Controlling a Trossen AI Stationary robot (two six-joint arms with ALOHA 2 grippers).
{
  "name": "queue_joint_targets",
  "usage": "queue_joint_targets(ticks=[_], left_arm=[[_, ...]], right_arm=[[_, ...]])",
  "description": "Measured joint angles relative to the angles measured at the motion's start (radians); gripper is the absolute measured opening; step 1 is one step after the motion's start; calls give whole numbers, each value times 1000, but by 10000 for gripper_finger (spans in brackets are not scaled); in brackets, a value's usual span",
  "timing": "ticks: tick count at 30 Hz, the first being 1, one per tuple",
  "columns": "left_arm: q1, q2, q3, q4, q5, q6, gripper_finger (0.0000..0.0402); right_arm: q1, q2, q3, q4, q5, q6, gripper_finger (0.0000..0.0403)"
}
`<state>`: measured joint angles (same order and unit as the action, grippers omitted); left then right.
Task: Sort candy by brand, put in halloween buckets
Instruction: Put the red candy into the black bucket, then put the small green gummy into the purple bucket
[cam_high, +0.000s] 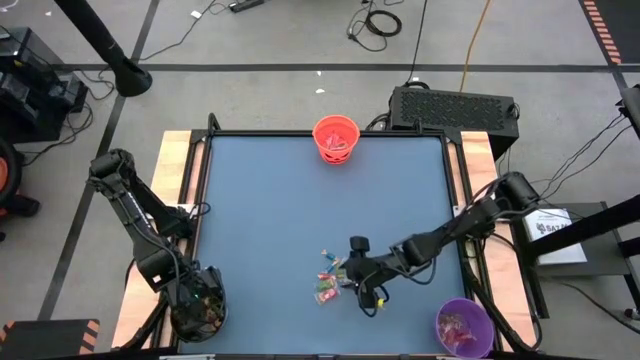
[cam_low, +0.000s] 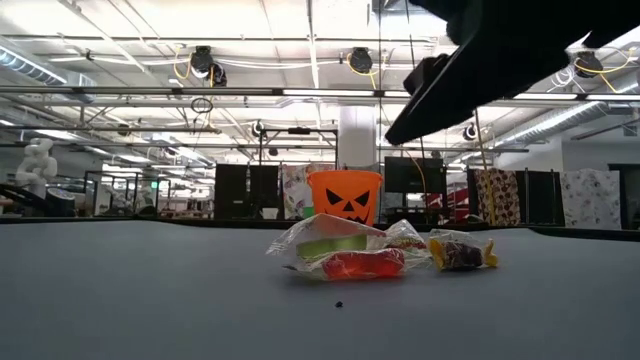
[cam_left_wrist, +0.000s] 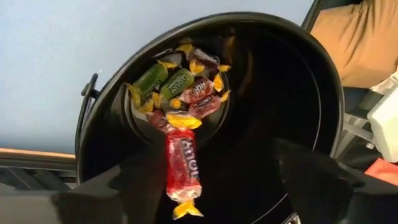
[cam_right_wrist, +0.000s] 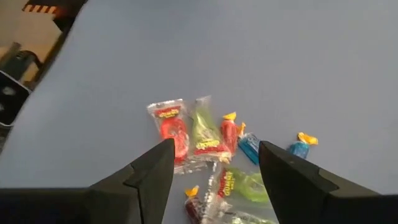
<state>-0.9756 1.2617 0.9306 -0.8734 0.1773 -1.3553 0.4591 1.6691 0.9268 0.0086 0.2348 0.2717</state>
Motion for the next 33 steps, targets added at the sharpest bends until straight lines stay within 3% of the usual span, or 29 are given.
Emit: queue_joint_targets(ticks=[3, 6, 9, 15, 19, 25, 33], left_arm=[[0, 0, 0, 0, 5, 63, 319], [-22, 0, 0, 1, -1, 206, 318], [-49, 0, 0, -9, -3, 310, 294], [-70, 1, 57, -94, -7, 335, 229], [-82, 1, 135, -168, -70, 345, 197], [-87, 1, 191, -181, -182, 345, 190], [-54, 1, 211, -185, -358, 511, 189]], right_arm=[[-2, 2, 0, -1, 1, -1, 224], [-1, 2, 0, -1, 0, -7, 224], [-1, 2, 0, 0, 0, -8, 224], [-2, 2, 0, 13, 0, -23, 224], [-9, 3, 0, 150, -1, -84, 224], [-17, 45, 2, 577, -10, -320, 224], [-26, 50, 1, 536, -21, -307, 224]])
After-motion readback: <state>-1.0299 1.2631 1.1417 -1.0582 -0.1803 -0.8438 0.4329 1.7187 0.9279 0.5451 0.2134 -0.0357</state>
